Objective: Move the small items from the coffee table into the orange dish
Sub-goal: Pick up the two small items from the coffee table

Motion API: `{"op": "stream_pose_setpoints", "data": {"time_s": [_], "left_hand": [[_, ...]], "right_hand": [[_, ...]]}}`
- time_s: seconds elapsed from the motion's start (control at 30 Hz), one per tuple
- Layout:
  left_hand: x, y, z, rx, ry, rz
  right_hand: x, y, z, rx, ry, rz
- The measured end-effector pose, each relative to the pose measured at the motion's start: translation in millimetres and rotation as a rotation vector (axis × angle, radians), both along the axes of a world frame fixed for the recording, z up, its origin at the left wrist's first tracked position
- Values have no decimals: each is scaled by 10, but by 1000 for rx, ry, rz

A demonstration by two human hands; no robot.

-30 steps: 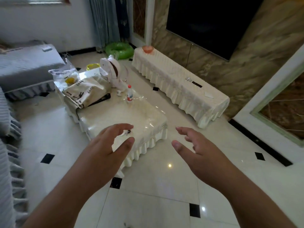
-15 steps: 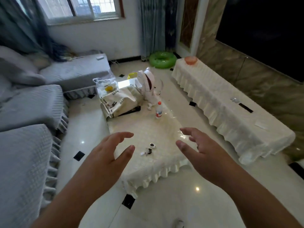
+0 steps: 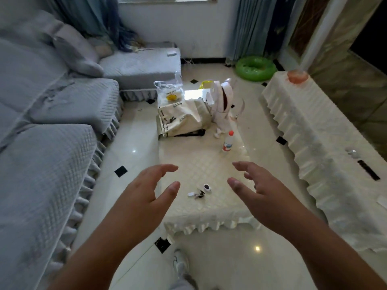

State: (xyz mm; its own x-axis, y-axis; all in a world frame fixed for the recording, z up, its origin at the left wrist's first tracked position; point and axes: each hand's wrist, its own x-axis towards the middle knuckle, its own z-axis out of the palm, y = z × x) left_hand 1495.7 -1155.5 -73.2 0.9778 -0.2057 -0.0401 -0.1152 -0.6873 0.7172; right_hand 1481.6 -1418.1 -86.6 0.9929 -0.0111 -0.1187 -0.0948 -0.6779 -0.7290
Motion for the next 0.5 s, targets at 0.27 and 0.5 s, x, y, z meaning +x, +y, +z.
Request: {"op": "stream_pose_setpoints", "data": {"time_s": [0.27,0.5], "left_hand": [[674,-59,-295,-47,48,-3],[1226,-57,-553,-41,82,-56]], "right_hand": [[548,-56,-158,-36,91,-23],[1024,44,-333,-69,137,-52]]}}
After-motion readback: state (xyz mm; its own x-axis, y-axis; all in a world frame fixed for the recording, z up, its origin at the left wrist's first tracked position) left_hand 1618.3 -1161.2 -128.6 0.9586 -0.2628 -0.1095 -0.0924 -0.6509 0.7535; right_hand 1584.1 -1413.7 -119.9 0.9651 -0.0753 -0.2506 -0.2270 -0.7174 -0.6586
